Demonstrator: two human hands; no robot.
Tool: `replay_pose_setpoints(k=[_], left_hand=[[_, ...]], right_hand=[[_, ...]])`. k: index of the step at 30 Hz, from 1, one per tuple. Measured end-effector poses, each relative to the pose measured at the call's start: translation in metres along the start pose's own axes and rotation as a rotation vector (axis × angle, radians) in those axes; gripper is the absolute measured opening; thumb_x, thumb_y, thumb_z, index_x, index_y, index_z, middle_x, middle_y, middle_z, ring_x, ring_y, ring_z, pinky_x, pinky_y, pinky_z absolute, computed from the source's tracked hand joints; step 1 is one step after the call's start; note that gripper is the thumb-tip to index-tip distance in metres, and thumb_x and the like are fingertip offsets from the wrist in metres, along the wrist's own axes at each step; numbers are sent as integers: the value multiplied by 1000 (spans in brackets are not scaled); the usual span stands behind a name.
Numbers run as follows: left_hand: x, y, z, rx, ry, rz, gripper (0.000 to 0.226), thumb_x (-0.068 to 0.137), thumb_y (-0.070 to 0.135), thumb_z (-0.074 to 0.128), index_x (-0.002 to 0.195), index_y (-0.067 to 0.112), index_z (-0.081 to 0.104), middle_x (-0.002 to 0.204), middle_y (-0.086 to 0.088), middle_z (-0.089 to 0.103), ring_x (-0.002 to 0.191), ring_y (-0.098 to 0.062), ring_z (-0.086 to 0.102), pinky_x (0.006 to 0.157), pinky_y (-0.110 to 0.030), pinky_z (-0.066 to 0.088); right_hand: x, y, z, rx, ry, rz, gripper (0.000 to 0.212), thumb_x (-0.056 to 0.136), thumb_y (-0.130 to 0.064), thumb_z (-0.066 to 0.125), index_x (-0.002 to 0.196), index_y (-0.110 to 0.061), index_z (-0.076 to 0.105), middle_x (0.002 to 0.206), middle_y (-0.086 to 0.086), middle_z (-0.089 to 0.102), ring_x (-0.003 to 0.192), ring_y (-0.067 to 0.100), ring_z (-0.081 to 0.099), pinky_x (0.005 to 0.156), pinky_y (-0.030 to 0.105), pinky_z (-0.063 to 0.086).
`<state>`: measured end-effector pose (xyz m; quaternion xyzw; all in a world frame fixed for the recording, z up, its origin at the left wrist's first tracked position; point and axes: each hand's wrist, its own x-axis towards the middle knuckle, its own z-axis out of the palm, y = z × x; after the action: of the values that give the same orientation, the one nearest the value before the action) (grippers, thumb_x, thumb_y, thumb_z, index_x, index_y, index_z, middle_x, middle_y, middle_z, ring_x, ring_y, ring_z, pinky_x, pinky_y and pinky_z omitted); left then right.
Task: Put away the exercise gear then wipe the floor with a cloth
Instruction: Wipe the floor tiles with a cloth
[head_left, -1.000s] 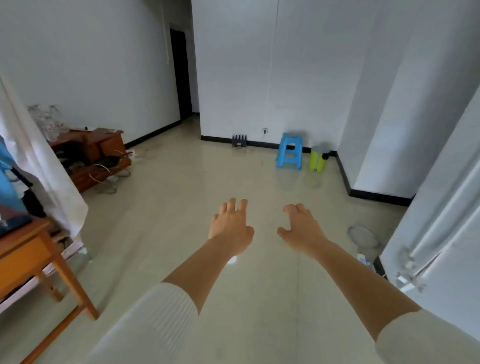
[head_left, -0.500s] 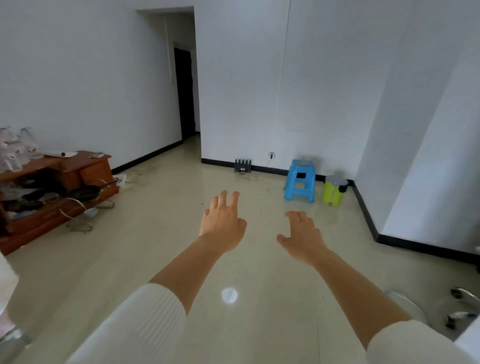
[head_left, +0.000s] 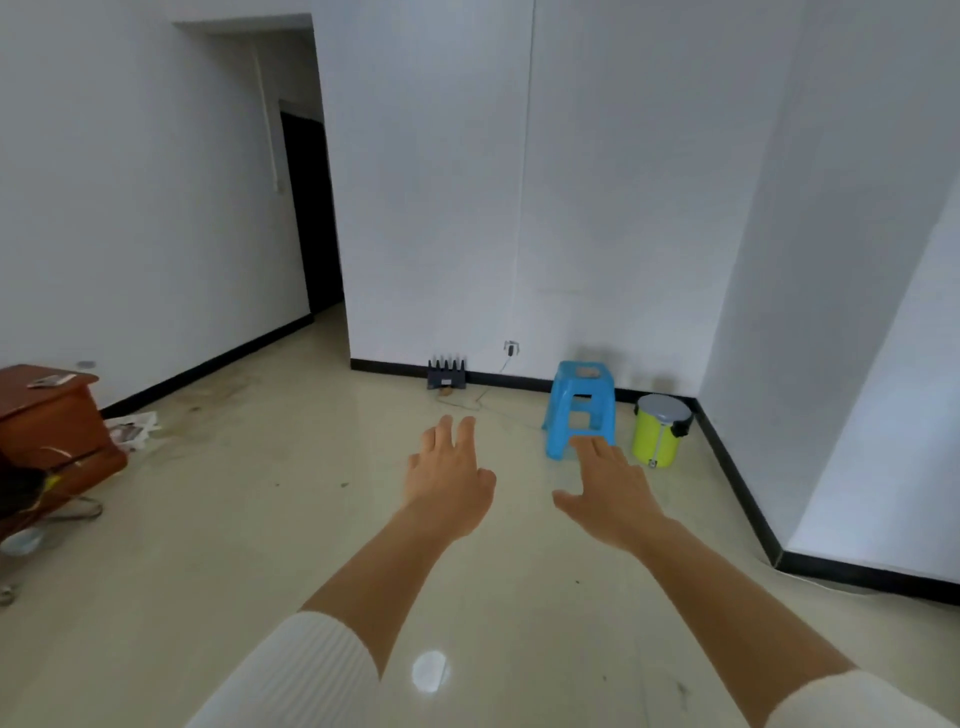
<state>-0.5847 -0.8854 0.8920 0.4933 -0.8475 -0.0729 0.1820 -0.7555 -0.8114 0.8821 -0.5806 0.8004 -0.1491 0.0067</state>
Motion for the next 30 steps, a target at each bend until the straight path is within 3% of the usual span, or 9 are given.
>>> replay_pose_setpoints(k=[11, 15, 22, 30], left_hand=[[342, 31, 113, -11, -6, -32, 63, 93, 28, 39, 149, 16, 13, 158, -9, 5, 144, -24, 7, 113, -40, 22], [464, 30, 166, 2, -16, -8, 64, 93, 36, 40, 148, 18, 13, 158, -8, 6, 144, -24, 7, 113, -41, 21], [691, 32, 233, 8, -51, 39, 62, 93, 39, 41, 146, 16, 19, 155, -11, 14, 142, -27, 13, 110, -42, 25], [905, 76, 318, -126, -76, 45, 54, 91, 35, 45, 140, 14, 31, 145, -7, 32, 130, -25, 30, 101, -39, 38]], right_hand=[[333, 121, 31, -89, -34, -7, 69, 90, -42, 53, 146, -18, 22, 146, -1, 32, 132, 20, 33, 103, 36, 33], [450, 155, 66, -160, -76, -27, 71, 92, -41, 50, 149, -17, 16, 154, 1, 21, 141, 21, 22, 110, 41, 28], [665, 210, 101, -46, -105, 71, 74, 93, -40, 51, 151, -18, 11, 158, 2, 11, 144, 22, 15, 113, 42, 20], [860, 326, 118, -59, -64, 211, 70, 89, -41, 51, 147, -16, 21, 150, 5, 26, 132, 25, 31, 103, 41, 33]])
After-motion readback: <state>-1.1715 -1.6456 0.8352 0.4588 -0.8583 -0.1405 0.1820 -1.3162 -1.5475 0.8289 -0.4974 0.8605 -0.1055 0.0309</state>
